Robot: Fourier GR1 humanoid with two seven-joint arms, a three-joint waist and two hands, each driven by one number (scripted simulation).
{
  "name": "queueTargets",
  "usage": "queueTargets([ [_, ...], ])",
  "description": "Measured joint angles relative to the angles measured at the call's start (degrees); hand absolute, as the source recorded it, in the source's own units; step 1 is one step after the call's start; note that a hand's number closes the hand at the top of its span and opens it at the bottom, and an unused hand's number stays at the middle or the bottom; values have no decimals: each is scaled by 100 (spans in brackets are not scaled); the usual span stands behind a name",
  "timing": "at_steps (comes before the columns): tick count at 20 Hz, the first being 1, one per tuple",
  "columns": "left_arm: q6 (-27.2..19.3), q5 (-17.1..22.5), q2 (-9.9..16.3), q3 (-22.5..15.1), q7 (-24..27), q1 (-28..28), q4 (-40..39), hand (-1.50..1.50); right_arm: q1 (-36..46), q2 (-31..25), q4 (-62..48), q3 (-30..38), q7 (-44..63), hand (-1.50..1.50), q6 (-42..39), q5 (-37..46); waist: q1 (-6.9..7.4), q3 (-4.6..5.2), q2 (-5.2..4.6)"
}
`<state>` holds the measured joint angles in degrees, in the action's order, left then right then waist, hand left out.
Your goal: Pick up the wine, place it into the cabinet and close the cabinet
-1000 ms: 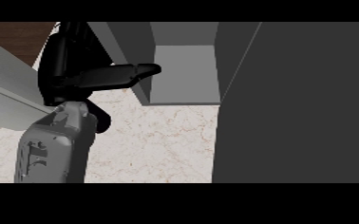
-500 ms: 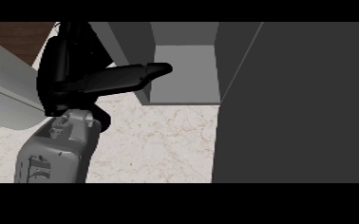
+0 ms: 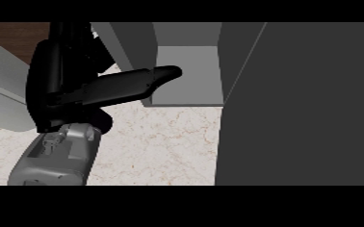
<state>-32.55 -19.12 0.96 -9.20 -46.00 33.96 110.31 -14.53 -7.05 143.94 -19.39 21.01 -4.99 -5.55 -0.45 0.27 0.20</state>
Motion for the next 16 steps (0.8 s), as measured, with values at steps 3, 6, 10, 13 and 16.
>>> queueTargets([
  [3,-20,-136,-6,-52,-102,-9,81,-150,-35,-38,15,-3,-3,-150,22,15,-13,-6,4],
  [6,70,-188,53,13,-244,25,243,-150,128,-25,9,15,61,-150,105,39,0,-13,3],
  [10,202,-256,186,132,-457,-44,527,-150,106,-103,33,126,77,-150,106,40,-2,-22,11],
  [13,286,-144,342,354,-421,-109,554,-150,132,-110,43,64,119,-150,145,49,-11,-23,7],
  [16,363,-129,448,457,-373,-254,634,-150,226,-116,31,7,192,-150,188,71,-1,-24,3],
])
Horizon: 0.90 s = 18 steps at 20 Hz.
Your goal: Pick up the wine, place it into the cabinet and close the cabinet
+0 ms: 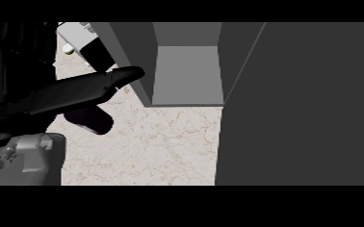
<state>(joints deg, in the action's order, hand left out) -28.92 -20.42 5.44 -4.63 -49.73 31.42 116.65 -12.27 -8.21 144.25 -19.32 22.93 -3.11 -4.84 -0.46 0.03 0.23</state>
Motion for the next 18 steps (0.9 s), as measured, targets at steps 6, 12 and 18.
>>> queueTargets([
  [6,254,123,341,323,-142,-334,416,-150,112,-26,11,-16,127,-150,84,17,13,0,5],
  [12,469,475,593,757,-73,-674,557,-150,318,-24,14,-53,298,-150,191,35,11,2,0],
  [18,665,932,680,1170,411,-1265,459,-150,437,-41,10,-32,369,-150,245,48,2,4,-2],
])
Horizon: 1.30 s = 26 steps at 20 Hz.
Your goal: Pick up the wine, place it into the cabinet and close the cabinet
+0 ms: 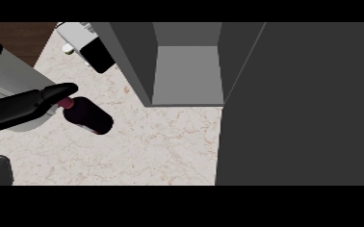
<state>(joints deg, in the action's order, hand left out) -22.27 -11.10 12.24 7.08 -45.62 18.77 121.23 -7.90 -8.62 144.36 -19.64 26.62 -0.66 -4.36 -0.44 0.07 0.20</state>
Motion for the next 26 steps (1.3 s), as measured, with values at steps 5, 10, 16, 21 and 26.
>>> queueTargets([
  [5,57,245,-151,120,515,-438,-190,-150,-55,-23,8,-91,-51,-150,27,20,-18,0,-1],
  [10,223,641,-253,331,1089,-817,-527,-150,-39,-7,4,-198,-14,-150,106,44,-19,1,-3],
  [16,499,953,-351,452,1700,-1260,-891,-150,-165,-73,16,-252,-160,-150,119,70,-31,-1,1],
  [21,687,1160,-457,556,2365,-1407,-1499,-150,-170,-115,13,-220,-181,-150,124,77,-33,-2,-6],
  [26,888,1321,-471,694,2912,-1485,-2102,-150,-71,-136,43,-231,-52,-150,215,77,-52,1,-4],
])
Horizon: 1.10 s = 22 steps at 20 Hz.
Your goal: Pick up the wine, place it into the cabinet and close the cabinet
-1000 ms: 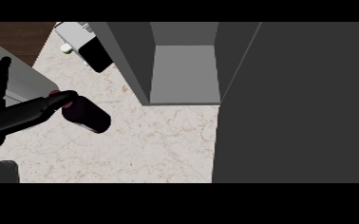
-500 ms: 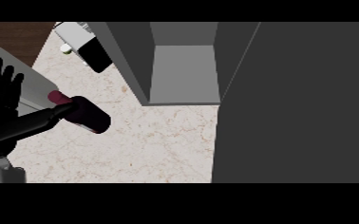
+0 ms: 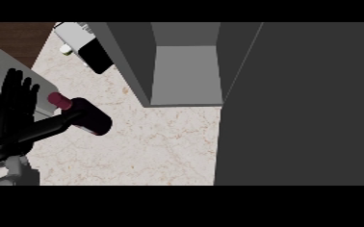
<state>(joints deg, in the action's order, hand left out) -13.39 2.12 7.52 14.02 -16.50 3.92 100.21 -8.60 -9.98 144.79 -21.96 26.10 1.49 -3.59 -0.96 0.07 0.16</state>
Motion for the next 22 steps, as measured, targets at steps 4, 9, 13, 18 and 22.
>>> queueTargets([
  [4,94,112,76,203,323,72,-515,-150,18,-60,16,48,17,-150,1,-7,-18,-1,0],
  [9,210,173,82,351,857,88,-1232,-150,-16,-87,2,48,-46,-150,4,-3,-13,-1,-4],
  [13,374,284,144,472,1200,183,-1800,-150,-24,-84,-10,-23,-63,-150,28,7,-8,-1,-4],
  [18,553,374,176,581,1692,362,-2590,-150,16,-86,-9,-104,-56,-150,82,23,-18,0,-6],
  [22,675,423,116,595,2061,442,-3072,-150,-79,-163,3,-100,-113,-150,59,26,-27,-1,-4],
])
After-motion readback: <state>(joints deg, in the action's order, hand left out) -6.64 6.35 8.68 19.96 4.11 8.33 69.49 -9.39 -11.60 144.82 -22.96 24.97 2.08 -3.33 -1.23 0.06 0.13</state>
